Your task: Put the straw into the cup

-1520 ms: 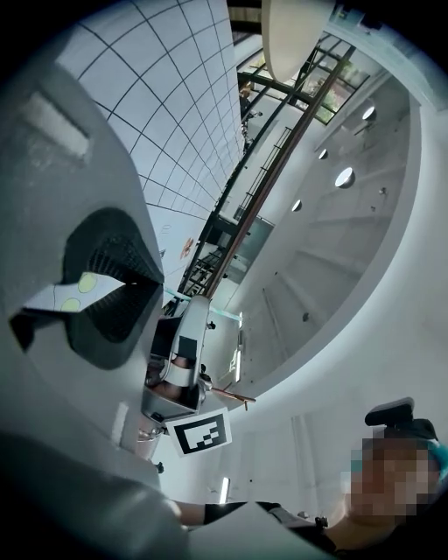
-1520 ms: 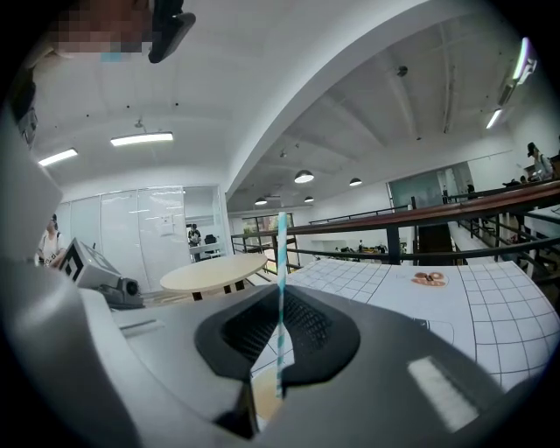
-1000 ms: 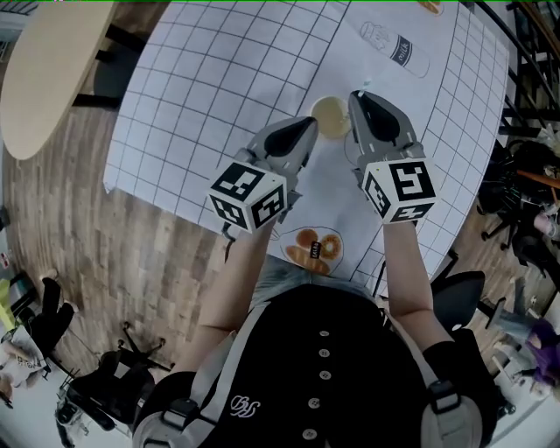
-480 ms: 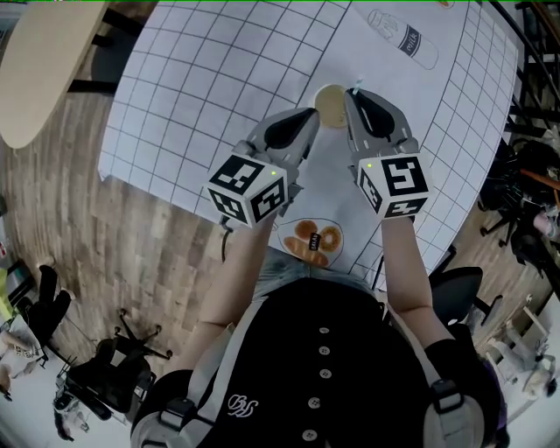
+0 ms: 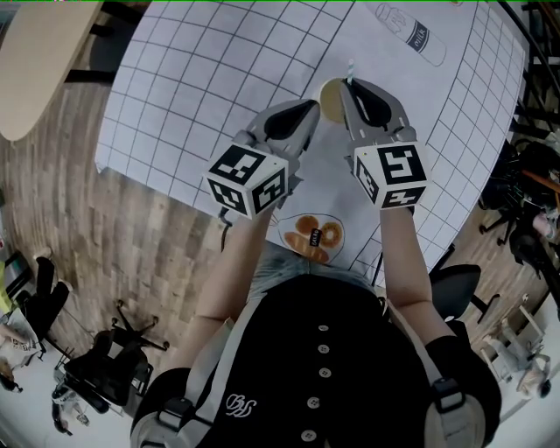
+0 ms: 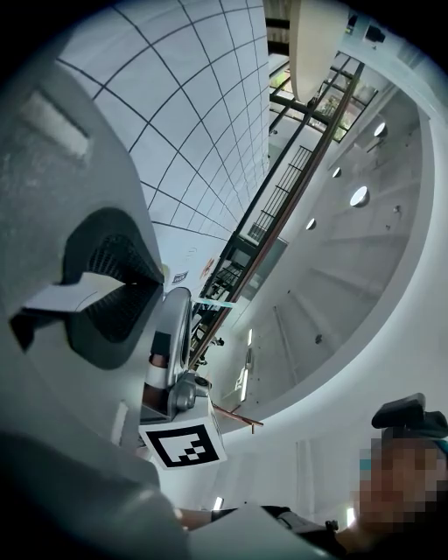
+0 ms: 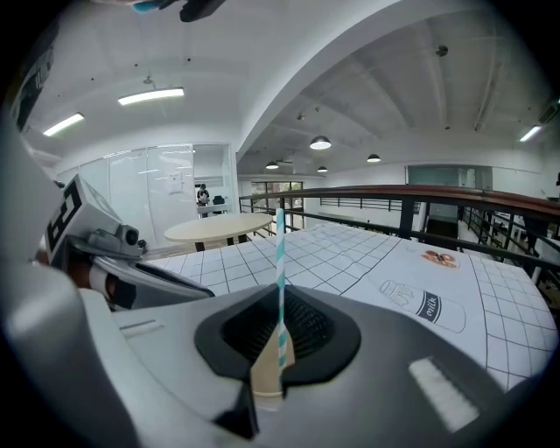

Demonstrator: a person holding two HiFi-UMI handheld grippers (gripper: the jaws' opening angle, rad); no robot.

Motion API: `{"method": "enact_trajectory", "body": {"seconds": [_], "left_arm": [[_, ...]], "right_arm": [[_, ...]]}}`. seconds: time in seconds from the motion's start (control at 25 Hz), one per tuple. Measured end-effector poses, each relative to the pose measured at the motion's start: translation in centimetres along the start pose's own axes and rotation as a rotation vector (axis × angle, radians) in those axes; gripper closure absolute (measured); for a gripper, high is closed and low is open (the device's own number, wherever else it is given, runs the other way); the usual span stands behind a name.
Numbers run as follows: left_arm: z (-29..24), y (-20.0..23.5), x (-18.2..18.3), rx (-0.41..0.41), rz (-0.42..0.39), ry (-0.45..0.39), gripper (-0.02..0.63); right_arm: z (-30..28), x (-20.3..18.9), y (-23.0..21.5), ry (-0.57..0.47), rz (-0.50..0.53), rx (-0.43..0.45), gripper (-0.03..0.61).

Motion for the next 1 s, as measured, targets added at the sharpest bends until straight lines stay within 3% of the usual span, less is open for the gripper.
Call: {"method": "enact_trajectory", "body": {"seconds": [0.56, 1.0], "left_arm": [[0.0, 0.5, 0.2, -0.021, 0.004, 0.001, 0.621], [0.7, -0.5, 0.5, -0.048, -0.001, -0.012, 0.621]], "right_arm": [[-1.1, -1.0, 0.2, 0.072, -0.010, -0.008, 0.551], [0.5, -0.1, 0.7, 0.034, 0.016, -0.057, 0.540]]}}
Point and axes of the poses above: the fingertips, and each gripper's own axes: z backward along the fingers, y to its left, x out of its top, the point moved 8 cm from there along z, backward along the fingers, and after that the axes turned 5 degrees about -y, right-handed, at the moved point
